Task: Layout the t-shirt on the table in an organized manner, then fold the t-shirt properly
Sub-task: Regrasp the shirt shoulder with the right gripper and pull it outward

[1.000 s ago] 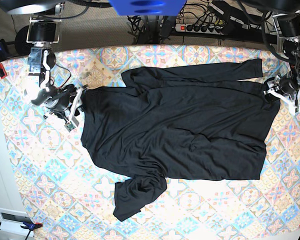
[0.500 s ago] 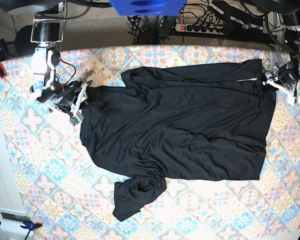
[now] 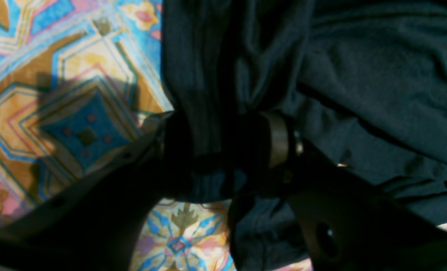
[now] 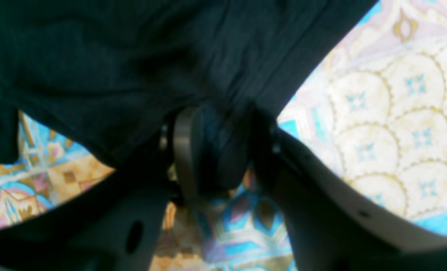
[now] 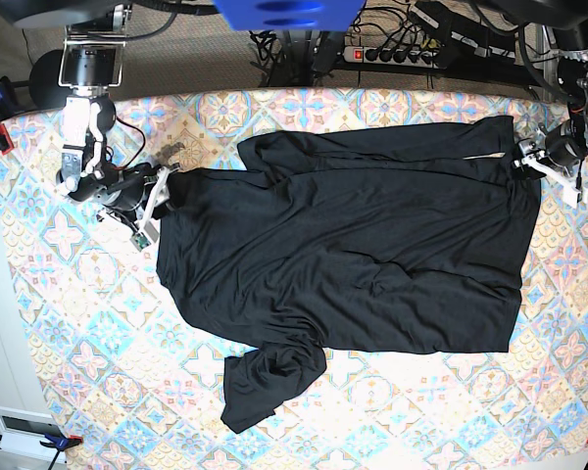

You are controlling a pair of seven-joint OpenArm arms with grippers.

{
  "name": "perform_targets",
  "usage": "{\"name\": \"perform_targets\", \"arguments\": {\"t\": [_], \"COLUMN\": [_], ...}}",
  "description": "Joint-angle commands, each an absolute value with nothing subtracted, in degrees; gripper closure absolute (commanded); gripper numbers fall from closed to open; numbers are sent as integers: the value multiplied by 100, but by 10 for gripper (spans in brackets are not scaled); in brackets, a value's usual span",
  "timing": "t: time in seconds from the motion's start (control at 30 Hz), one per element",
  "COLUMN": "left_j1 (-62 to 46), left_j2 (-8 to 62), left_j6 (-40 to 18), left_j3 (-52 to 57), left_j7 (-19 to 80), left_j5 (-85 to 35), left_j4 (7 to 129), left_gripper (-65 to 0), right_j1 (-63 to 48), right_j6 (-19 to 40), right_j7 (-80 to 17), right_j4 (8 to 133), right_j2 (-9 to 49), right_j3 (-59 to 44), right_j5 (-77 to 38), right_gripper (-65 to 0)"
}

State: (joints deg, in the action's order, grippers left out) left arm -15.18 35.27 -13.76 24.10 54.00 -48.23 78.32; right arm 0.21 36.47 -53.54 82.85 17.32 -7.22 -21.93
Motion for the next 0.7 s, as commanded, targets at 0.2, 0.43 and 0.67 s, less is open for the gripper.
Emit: {"name": "perform_targets", "arguments": {"t": [0.2,0.43,0.67], "left_j1": [-1464,-1314,-1305], "left_j2": [3679,3679,3679], "left_j6": [-1411,-1411,-1411], "left_j3": [2466,2466,2448], "left_j7": [5323,5341,5358], "left_j5": [-4875,-4884,-4892], "left_j4": [7925,7925,7925], "left_gripper": [-286,-286,-289], "right_j1": [57,57,514], "right_j6": [3653,3653,3653], "right_j7": [-5490,-5490,-5490], "right_j4": [8198,8198,8189], "right_j2": [1815,1807,1815], "right_j3": [-743,-1429,-1895], "right_j5": [-1938,-1174,-681], "right_gripper": [-52,0,0]}}
